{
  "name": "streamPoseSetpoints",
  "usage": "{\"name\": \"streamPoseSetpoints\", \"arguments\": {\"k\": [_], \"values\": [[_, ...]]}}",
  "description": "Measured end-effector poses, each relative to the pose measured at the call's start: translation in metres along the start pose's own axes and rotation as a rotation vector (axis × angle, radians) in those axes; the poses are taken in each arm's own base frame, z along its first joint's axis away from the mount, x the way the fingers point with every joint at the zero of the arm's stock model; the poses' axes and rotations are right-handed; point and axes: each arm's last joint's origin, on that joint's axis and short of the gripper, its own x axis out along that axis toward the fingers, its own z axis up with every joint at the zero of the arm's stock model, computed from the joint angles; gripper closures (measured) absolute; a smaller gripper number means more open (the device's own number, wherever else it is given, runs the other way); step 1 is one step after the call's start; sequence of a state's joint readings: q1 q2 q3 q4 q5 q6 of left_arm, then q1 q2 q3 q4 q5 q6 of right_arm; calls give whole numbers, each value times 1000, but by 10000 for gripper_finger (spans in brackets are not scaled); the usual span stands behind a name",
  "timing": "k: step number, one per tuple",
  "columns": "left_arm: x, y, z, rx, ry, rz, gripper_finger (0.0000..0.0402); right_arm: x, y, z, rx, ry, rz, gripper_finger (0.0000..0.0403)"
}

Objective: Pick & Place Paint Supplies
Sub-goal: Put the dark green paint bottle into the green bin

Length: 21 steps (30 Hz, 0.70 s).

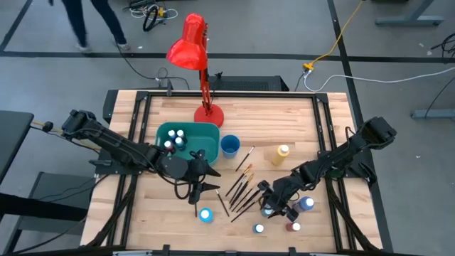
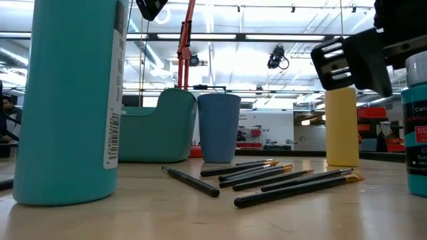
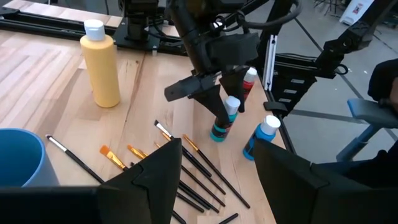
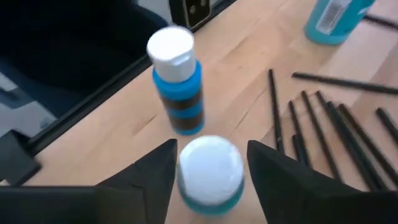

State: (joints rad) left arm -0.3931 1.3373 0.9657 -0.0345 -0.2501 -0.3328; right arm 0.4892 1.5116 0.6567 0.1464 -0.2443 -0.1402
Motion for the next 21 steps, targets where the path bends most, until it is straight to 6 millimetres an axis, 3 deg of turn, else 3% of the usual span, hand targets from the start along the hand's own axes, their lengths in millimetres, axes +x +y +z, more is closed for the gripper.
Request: {"name": "streamPoseSetpoints", "arguments": {"k": [9,16,21], "values": [[0,0,0,0,0,0,191,-1,-7,-5,18,-38,-38,286],[0,0,0,5,1,0,191,-5,-16,9,-12,-202,-31,284],[0,0,0,64,1,0,191,-14,-38,18,-109,-282,-324,265]]}}
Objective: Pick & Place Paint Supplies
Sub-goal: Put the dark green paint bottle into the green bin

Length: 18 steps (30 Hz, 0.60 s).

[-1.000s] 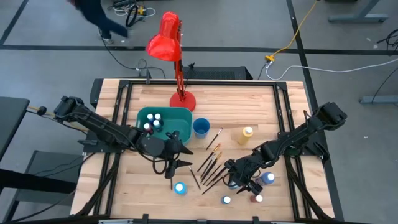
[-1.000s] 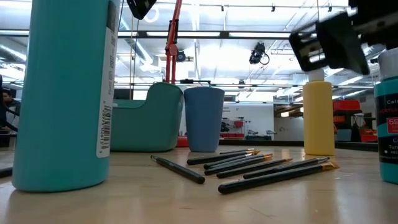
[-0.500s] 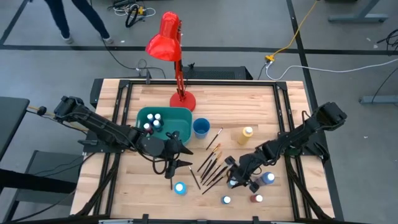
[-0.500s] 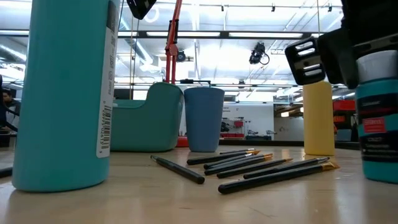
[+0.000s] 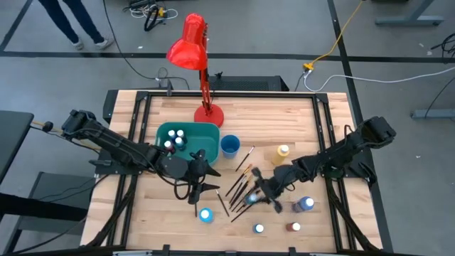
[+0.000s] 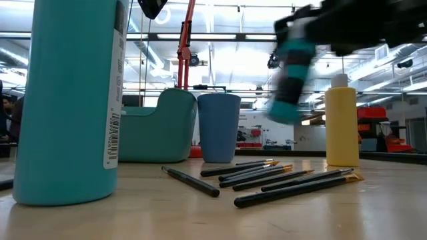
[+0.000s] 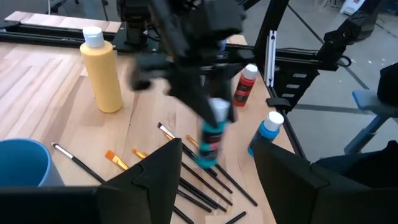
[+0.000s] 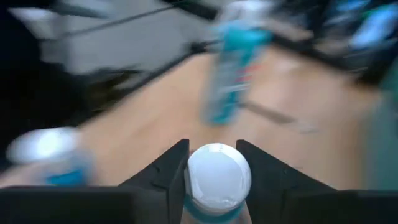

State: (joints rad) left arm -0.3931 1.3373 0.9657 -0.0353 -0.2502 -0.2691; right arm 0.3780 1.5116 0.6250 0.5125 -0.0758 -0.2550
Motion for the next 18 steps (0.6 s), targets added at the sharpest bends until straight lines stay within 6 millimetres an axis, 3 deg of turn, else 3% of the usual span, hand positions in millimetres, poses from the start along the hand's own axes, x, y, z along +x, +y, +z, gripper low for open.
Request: {"name": "streamPoseSetpoints", "arguments": {"k": [5,10,14,18], "values": [[0,0,0,51,0,0,191,-6,-36,11,59,-139,-319,285],[0,0,0,110,0,0,191,-11,-60,13,209,-263,-329,277],[0,0,0,137,1,0,191,7,-70,12,254,-233,-330,265],[0,0,0,129,-1,13,191,36,-76,8,298,-134,-311,282]]}}
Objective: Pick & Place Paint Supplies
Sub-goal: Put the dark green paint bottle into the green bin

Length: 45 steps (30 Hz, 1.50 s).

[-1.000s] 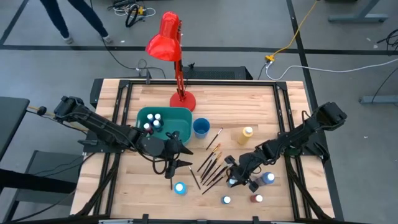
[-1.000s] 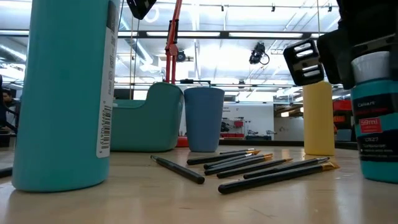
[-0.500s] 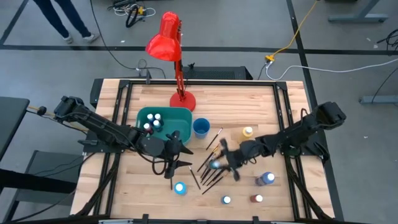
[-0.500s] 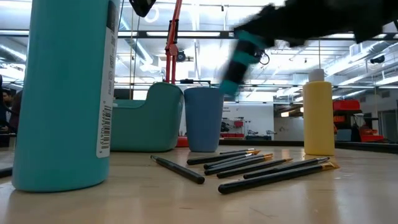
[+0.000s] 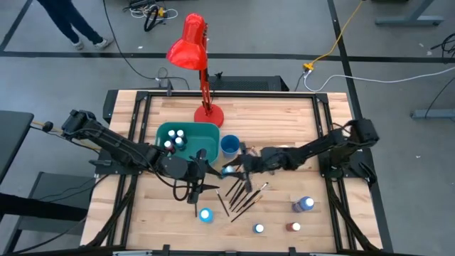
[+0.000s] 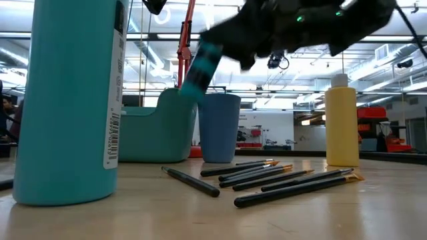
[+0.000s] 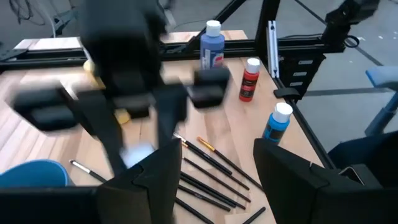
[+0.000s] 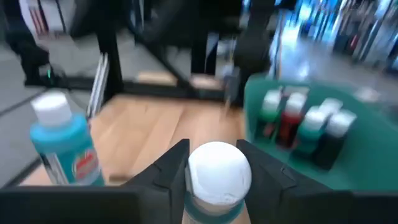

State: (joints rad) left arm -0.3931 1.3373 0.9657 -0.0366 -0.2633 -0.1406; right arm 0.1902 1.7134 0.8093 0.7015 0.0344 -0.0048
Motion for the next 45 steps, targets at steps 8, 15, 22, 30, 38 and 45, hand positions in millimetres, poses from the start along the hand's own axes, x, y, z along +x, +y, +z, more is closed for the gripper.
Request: {"name": "streamPoseSetpoints", "arguments": {"k": [8,15,22,30,38,45], "values": [[0,0,0,-3,3,10,191,22,-2,-23,105,194,-93,276],[0,1,0,-10,-2,33,191,28,-10,-44,101,270,-169,283],[0,1,0,-43,-3,36,191,30,-8,-45,65,274,-117,262],[0,1,0,-46,-4,36,191,30,-6,-46,53,272,-50,234],[3,2,-4,-91,9,89,191,30,-4,-42,20,250,-11,197],[20,0,-13,-122,37,121,191,17,3,-15,24,198,83,182]]}}
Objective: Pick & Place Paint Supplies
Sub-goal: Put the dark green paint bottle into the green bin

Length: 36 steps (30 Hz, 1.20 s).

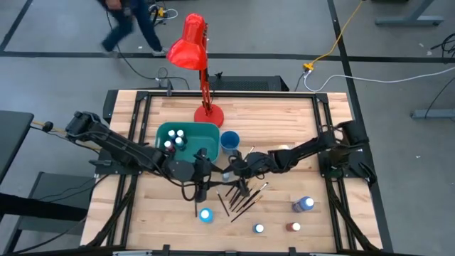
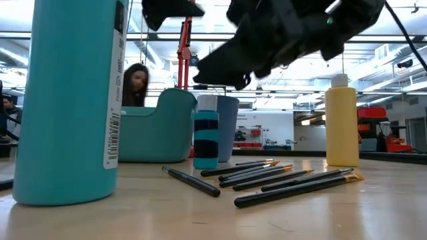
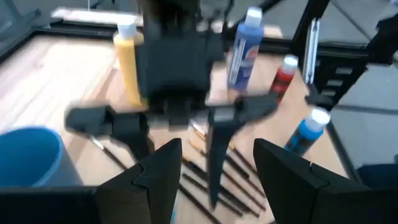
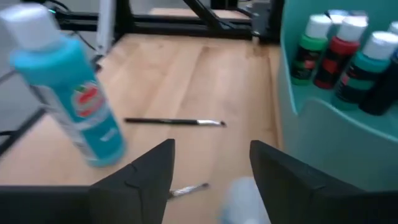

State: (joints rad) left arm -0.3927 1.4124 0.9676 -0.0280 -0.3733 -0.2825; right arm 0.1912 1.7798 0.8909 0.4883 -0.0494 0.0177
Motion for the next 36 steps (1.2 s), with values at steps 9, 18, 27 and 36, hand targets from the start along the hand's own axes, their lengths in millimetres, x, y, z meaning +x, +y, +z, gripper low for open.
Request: {"name": "streamPoseSetpoints", "arguments": {"k": [9,18,27,36], "values": [[10,-1,-8,12,37,15,191,-38,7,29,5,20,1,181],[16,10,-8,-21,28,109,191,-71,10,41,123,94,4,191],[29,24,-12,-50,56,153,191,-78,19,43,93,108,28,203],[60,22,-39,-6,153,172,191,-78,19,41,89,137,25,204]]}}
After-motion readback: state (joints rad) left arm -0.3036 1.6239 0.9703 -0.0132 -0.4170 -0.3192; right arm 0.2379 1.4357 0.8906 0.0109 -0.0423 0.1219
